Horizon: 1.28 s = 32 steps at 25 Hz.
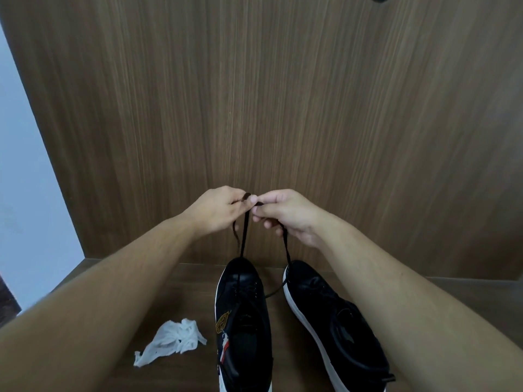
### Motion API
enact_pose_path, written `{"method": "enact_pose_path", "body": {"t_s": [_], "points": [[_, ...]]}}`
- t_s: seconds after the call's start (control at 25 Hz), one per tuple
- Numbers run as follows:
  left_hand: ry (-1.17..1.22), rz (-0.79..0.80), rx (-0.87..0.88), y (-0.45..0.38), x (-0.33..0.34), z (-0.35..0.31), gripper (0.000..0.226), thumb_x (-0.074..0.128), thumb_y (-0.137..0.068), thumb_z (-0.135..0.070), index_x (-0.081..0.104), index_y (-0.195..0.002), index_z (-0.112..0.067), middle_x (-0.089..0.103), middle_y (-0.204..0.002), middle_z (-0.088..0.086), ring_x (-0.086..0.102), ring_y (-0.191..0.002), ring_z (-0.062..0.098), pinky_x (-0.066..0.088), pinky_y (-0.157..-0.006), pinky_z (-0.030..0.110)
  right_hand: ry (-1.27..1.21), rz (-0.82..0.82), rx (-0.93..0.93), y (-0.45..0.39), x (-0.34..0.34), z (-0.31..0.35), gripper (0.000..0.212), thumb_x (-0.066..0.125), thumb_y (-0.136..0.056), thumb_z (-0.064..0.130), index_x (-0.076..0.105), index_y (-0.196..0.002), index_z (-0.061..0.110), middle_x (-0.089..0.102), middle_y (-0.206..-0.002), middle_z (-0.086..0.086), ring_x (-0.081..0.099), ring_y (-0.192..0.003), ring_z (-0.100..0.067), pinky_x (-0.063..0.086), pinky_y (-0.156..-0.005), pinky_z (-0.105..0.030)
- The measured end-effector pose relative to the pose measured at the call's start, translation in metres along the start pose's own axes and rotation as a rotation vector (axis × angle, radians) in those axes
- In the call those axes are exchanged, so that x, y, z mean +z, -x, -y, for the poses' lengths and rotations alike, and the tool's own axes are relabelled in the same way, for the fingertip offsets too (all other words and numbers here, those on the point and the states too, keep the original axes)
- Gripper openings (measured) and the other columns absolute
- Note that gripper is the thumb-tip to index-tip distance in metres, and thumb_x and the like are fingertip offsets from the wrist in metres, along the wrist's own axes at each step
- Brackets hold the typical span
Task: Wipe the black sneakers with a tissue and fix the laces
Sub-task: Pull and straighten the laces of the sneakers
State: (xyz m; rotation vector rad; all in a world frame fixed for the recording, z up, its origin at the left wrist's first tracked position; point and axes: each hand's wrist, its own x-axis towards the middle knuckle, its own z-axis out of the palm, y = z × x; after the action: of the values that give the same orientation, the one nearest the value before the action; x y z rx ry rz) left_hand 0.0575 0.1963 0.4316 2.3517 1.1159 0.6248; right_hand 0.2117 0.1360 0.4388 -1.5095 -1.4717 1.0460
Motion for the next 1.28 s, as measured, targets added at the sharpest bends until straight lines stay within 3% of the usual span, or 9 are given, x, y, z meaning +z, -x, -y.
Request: {"method": "enact_pose_path", "body": {"t_s": [0.12,0.36,0.48,0.6,0.8,0.96,1.04,1.12,1.28], "points": [[0.287,0.084,-0.198,0.002,-0.004,-0.008,0.043,0.05,-0.09,-0.046,0.064,-0.062,-0.018,0.04,-0.05,0.0,0.04,-0.037,0.013,0.034,-0.036,0.019,0.039,-0.078,-0.059,0.002,-0.001,-0.002,0.009,0.066,-0.085,0.01,0.072,-0.091,0.012,0.067,-0.076,0.002,0.058,-0.062,-0.004,0.043,-0.05,-0.018],[0.325,0.335,-0.505,0.002,-0.024,-0.021,0.035,0.057,-0.083,-0.053,0.067,-0.069,-0.023,0.039,-0.048,-0.011,0.034,-0.045,0.002,0.032,-0.045,0.016,0.733,-0.376,-0.542,0.009,0.004,-0.01,0.04,0.061,-0.085,0.005,0.062,-0.114,0.033,0.058,-0.112,0.015,0.055,-0.092,-0.001,0.047,-0.075,-0.021],[0.247,0.427,-0.546,0.002,-0.031,-0.025,0.039,0.055,-0.083,-0.056,0.066,-0.067,-0.022,0.039,-0.048,-0.011,0.031,-0.043,0.003,0.034,-0.046,0.016,0.815,-0.385,-0.615,0.016,0.005,-0.009,0.056,0.053,-0.089,0.004,0.05,-0.132,0.039,0.053,-0.121,0.018,0.056,-0.088,-0.002,0.048,-0.069,-0.019],[0.25,0.444,-0.506,0.003,-0.033,-0.027,0.037,0.057,-0.082,-0.054,0.066,-0.064,-0.023,0.04,-0.049,-0.011,0.033,-0.043,0.003,0.037,-0.048,0.017,0.817,-0.363,-0.618,0.016,0.006,-0.009,0.042,0.05,-0.091,0.008,0.062,-0.12,0.035,0.055,-0.117,0.018,0.057,-0.094,-0.004,0.05,-0.072,-0.024],[0.243,0.384,-0.351,0.008,-0.035,-0.027,0.021,0.069,-0.076,-0.043,0.072,-0.076,-0.022,0.04,-0.054,-0.008,0.035,-0.041,0.002,0.039,-0.046,0.017,0.613,-0.268,-0.415,0.009,0.001,-0.004,0.027,0.056,-0.084,0.005,0.075,-0.085,0.025,0.059,-0.105,0.019,0.057,-0.099,-0.004,0.05,-0.085,-0.03],[0.287,0.285,-0.32,0.009,-0.035,-0.023,0.023,0.068,-0.077,-0.045,0.072,-0.08,-0.022,0.035,-0.055,-0.007,0.032,-0.036,0.002,0.037,-0.046,0.018,0.306,-0.182,-0.368,0.008,-0.002,-0.007,0.024,0.077,-0.075,0.018,0.073,-0.096,0.028,0.069,-0.1,0.012,0.063,-0.099,-0.005,0.05,-0.093,-0.034],[0.335,0.256,-0.33,0.012,-0.035,-0.02,0.025,0.066,-0.078,-0.046,0.073,-0.083,-0.023,0.035,-0.055,-0.008,0.032,-0.04,0.002,0.036,-0.046,0.017,0.095,-0.161,-0.397,0.011,-0.001,-0.008,0.021,0.074,-0.08,0.018,0.073,-0.1,0.022,0.072,-0.096,0.009,0.064,-0.091,0.003,0.05,-0.084,-0.021],[0.383,0.243,-0.365,0.016,-0.034,-0.013,0.027,0.065,-0.078,-0.046,0.074,-0.089,-0.023,0.039,-0.058,-0.008,0.036,-0.048,0.003,0.037,-0.046,0.016,-0.034,-0.232,-0.404,0.016,0.002,-0.006,0.013,0.065,-0.087,0.018,0.074,-0.096,0.015,0.072,-0.094,0.011,0.061,-0.085,0.009,0.044,-0.071,-0.011],[0.395,-0.01,-0.666,0.026,-0.023,0.024,0.018,0.061,-0.088,-0.032,0.068,-0.087,-0.016,0.049,-0.084,0.003,0.047,-0.067,0.016,0.043,-0.041,0.02,-0.265,-0.342,-0.282,0.021,-0.003,-0.017,0.016,0.054,-0.095,0.019,0.07,-0.093,0.017,0.073,-0.098,0.005,0.065,-0.093,-0.004,0.043,-0.079,-0.022]]}}
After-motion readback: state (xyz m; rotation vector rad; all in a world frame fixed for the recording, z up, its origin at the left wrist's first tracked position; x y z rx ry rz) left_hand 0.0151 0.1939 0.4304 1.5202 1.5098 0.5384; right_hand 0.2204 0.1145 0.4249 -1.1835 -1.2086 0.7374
